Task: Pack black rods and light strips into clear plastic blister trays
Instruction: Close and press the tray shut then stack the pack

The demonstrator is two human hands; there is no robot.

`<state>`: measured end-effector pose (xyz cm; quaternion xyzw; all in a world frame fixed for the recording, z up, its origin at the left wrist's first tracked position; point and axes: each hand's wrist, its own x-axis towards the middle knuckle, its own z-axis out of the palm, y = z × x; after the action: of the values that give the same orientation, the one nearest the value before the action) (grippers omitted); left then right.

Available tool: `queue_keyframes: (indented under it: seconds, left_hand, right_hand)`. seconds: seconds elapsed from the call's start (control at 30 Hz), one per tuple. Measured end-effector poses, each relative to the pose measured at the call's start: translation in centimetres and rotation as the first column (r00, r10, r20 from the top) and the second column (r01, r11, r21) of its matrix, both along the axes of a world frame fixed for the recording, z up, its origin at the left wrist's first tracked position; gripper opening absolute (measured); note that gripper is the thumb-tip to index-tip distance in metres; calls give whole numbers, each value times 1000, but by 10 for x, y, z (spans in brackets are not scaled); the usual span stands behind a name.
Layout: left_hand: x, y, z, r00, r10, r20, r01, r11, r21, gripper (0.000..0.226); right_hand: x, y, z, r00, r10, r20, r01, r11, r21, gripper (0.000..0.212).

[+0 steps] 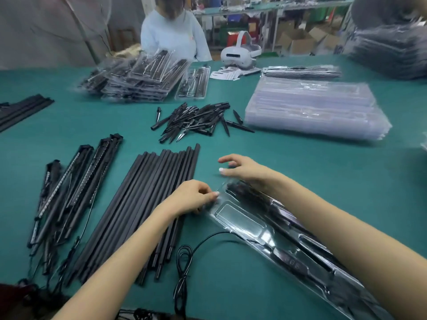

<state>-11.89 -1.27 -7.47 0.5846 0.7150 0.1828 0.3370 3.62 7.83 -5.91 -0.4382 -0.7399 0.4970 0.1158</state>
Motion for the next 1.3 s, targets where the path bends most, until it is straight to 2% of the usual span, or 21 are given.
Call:
queue_keyframes:
  seconds: [0.03, 0.07, 0.13, 0.2, 0.33, 0.47, 0.57, 0.63, 0.8, 0.83, 0.9, 0.93, 0.97, 1.07, 1.1, 1.2, 1.3]
  left_hand:
    - [1, -1, 1, 1000, 13, 0, -13, 1000, -2, 23]
    - [3, -1, 2, 999, 28, 19, -28, 1000, -13, 22]
    - [6, -1, 3, 998, 42, 47, -40, 998, -47, 22]
    - [8, -1, 5, 998, 27, 49, -24, 997, -75, 25]
    - [15, 0, 8, 996, 50, 70, -44, 996, -83, 36]
    - [25, -2, 4, 960, 155, 234, -139, 987, -85, 29]
    - [25, -1, 3, 921, 197, 337, -173, 980, -102, 28]
    - [25, -1, 3, 890, 213, 403, -176, 976, -128, 28]
    - [37, -8, 12, 727, 277, 628, -186, 960, -208, 19]
    - [38, -12, 14, 669, 306, 677, -199, 952, -233, 18]
    - [37, -23, 14, 478, 368, 797, -190, 930, -315, 31]
    - [37, -30, 15, 429, 366, 826, -152, 930, -334, 38]
    - [38, -37, 15, 459, 341, 821, -102, 938, -332, 42]
    - [45, -56, 16, 758, 166, 631, 9, 964, -265, 55]
    - [47, -61, 15, 815, 122, 566, 22, 971, -239, 63]
    - [52, -72, 8, 856, 88, 509, 29, 976, -217, 72]
    - [52, -77, -6, 875, 95, 474, -45, 992, -115, 57]
  right_hand:
    - [10, 0, 6, 989, -83, -122, 77, 996, -52, 32]
    - [22, 0, 12, 979, -127, -161, 124, 992, -30, 25]
    - [50, -3, 18, 989, -139, -49, 145, 980, 139, 25]
    - [80, -12, 21, 990, -114, 78, 92, 966, 241, 27]
    - [144, -38, 14, 957, -139, 257, 51, 945, 322, 28]
    - [195, -56, 4, 896, -207, 393, 45, 923, 383, 28]
    - [221, -66, 1, 849, -199, 489, 20, 938, 346, 25]
    - [230, -71, 0, 846, -198, 495, 32, 945, 325, 24]
    - [240, -72, -9, 824, -269, 498, 55, 914, 402, 24]
    - [242, -72, -10, 834, -292, 468, 91, 910, 405, 22]
    - [249, -71, -10, 853, -343, 393, 173, 897, 407, 20]
    - [252, -71, -11, 855, -367, 366, 203, 887, 415, 19]
    - [255, -70, -12, 849, -387, 359, 220, 878, 426, 18]
    - [259, -71, -19, 804, -452, 387, 234, 838, 494, 19]
    - [259, -71, -22, 796, -475, 376, 243, 819, 519, 20]
    - [259, -73, -28, 780, -519, 350, 261, 778, 571, 19]
    - [259, -73, -32, 784, -530, 323, 259, 752, 606, 19]
